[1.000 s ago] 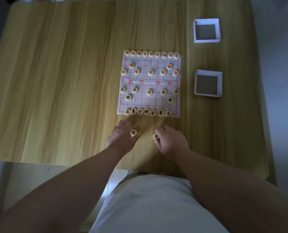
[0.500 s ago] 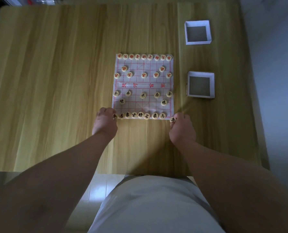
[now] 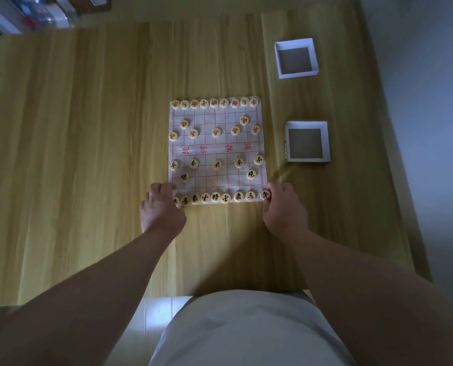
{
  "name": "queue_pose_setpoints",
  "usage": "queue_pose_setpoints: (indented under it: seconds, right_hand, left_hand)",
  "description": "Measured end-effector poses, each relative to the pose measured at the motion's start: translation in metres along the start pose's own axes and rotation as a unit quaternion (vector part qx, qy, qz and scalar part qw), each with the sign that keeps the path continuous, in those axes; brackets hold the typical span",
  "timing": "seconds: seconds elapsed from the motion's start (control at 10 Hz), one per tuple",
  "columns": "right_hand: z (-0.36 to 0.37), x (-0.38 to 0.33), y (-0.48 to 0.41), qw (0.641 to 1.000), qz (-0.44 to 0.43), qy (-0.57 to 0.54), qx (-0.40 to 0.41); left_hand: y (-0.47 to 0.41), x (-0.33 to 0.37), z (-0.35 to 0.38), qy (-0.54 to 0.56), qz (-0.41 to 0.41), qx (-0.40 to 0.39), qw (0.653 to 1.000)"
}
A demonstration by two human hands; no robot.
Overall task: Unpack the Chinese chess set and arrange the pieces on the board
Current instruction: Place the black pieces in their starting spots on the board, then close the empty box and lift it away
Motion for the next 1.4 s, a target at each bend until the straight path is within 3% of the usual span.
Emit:
queue_pose_setpoints:
  seconds: [0.1,0.3,0.4,0.5,0.6,0.7,0.8,0.9,1.0,1.1,1.2,1.3,1.4]
  right_hand:
    - [-0.019,0.005,-0.007,0.999,0.023,0.011,0.038]
    - [-0.072,0.043,-0.041,0.972,0.169,-0.057,0.15]
    - [-0.092,0.068,-0.07,0.964,0.199,-0.078,0.161]
    - [-0.118,0.082,-0.113,0.974,0.171,-0.045,0.139]
    - [-0.144,0.08,-0.15,0.977,0.151,-0.116,0.096]
    - [-0.153,0.085,-0.184,0.977,0.186,-0.099,0.029]
    - [-0.145,0.081,-0.194,0.977,0.191,-0.091,-0.038]
    - [-0.144,0.069,-0.202,0.986,0.14,-0.08,-0.049]
    - [-0.173,0.054,-0.232,0.975,0.105,-0.164,0.104]
    - [-0.212,0.026,-0.269,0.934,-0.009,-0.263,0.24]
    - [-0.232,0.006,-0.302,0.899,-0.079,-0.308,0.3]
    - [-0.227,0.005,-0.327,0.922,-0.103,-0.248,0.279]
    - [-0.205,0.022,-0.34,0.963,-0.076,-0.144,0.215]
  left_hand:
    - [0.002,0.04,-0.006,0.052,0.053,0.054,0.996]
    - [-0.012,0.191,0.002,0.159,0.24,0.012,0.958]
    - [-0.021,0.254,0.009,0.198,0.189,-0.043,0.961]
    - [-0.05,0.303,0.002,0.228,0.094,-0.06,0.967]
    - [-0.086,0.325,-0.011,0.198,0.001,-0.082,0.977]
    - [-0.099,0.35,-0.011,0.098,-0.017,-0.104,0.99]
    - [-0.095,0.356,0.0,-0.111,-0.001,-0.172,0.979]
    - [-0.104,0.358,0.009,0.02,-0.084,-0.173,0.981]
    - [-0.125,0.38,-0.022,0.137,-0.083,-0.058,0.985]
    - [-0.162,0.405,-0.065,0.259,-0.037,0.109,0.959]
    - [-0.201,0.414,-0.079,0.342,-0.03,0.196,0.919]
    - [-0.232,0.416,-0.062,0.343,-0.032,0.199,0.918]
    - [-0.25,0.418,-0.032,0.336,-0.031,0.172,0.926]
Point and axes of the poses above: each hand's wrist, its own y-axis away from the middle knuckle, its own z-axis out of the palm, x = y × z, the point moved 4 cm from there along -y, towards the middle knuckle, and after that the axes turned 5 degrees about -y, right-handed, at the moved point
